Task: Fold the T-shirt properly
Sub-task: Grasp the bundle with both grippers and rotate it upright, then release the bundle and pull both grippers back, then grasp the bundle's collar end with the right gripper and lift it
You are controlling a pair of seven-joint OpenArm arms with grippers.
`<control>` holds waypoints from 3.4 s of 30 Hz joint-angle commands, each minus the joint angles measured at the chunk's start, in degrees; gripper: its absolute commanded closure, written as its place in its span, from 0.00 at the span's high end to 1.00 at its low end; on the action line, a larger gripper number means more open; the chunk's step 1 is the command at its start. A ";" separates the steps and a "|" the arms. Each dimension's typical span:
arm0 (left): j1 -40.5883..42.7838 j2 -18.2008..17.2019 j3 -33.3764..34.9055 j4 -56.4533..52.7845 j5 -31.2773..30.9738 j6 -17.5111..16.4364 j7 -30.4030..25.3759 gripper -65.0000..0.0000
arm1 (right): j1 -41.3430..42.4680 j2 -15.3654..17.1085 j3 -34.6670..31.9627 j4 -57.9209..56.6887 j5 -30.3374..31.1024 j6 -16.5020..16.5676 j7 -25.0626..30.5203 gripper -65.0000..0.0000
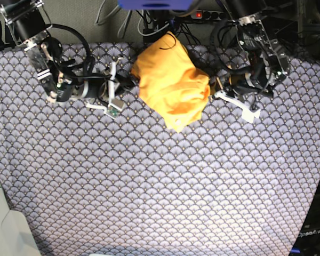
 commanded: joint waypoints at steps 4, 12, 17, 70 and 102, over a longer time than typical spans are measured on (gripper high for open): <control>0.52 1.65 0.17 0.86 -0.88 0.13 -0.64 0.00 | 0.44 0.32 -0.02 0.78 0.79 0.38 0.83 0.00; -1.85 1.65 2.11 -8.90 -0.88 0.13 -11.10 0.00 | -1.76 -0.47 -0.11 0.78 0.79 0.38 0.83 0.00; -5.01 1.65 6.24 -17.25 -1.50 0.13 -16.47 0.00 | -2.90 -1.08 -2.04 0.78 0.79 0.38 0.83 0.00; 8.00 -23.49 -0.62 -11.01 -36.84 15.78 -19.72 0.00 | -16.00 -5.48 2.09 27.25 0.70 0.38 3.73 0.00; 15.38 -23.49 -0.71 -3.62 -36.84 15.69 -19.63 0.00 | -0.61 -5.39 -8.37 -8.71 0.70 0.38 21.14 0.00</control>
